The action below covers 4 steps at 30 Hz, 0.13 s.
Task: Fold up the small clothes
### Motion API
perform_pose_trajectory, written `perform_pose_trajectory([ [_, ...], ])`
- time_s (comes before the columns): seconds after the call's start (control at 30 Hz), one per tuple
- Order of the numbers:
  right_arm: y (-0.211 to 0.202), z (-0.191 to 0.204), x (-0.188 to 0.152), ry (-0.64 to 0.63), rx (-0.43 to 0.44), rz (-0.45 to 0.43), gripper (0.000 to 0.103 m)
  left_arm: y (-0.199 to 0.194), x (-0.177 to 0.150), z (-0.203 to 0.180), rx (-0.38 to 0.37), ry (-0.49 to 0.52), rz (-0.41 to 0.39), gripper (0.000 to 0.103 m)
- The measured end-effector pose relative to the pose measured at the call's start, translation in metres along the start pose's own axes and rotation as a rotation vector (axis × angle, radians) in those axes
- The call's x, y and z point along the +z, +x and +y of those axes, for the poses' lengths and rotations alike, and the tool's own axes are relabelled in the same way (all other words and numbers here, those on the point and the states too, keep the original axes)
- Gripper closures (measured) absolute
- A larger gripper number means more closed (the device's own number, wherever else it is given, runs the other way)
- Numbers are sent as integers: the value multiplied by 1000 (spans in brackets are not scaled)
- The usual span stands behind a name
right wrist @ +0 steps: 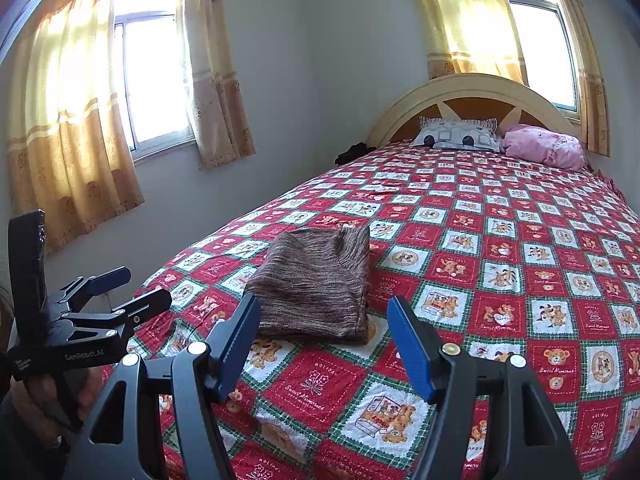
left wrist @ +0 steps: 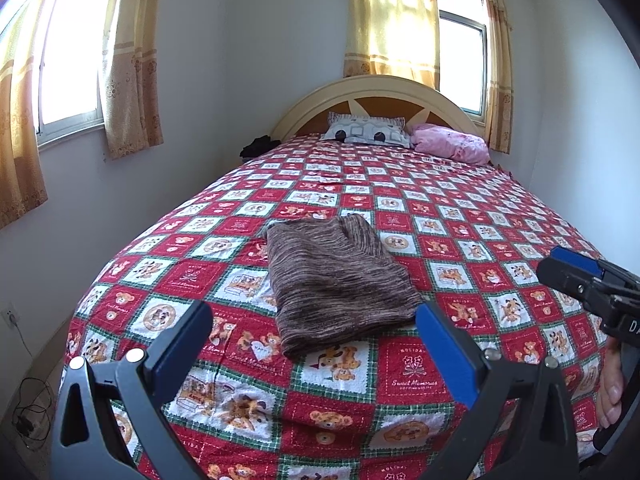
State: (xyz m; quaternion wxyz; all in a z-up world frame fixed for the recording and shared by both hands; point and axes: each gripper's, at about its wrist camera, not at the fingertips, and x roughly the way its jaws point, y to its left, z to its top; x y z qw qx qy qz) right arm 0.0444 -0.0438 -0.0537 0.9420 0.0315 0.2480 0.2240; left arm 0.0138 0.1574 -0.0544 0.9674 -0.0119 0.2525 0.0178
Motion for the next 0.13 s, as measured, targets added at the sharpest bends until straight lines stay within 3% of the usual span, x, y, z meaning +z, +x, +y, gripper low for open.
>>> perform_pose_trajectory([
  [0.13, 1, -1, -1, 7, 1, 2, 36, -1, 0, -2, -3, 6, -9, 0],
])
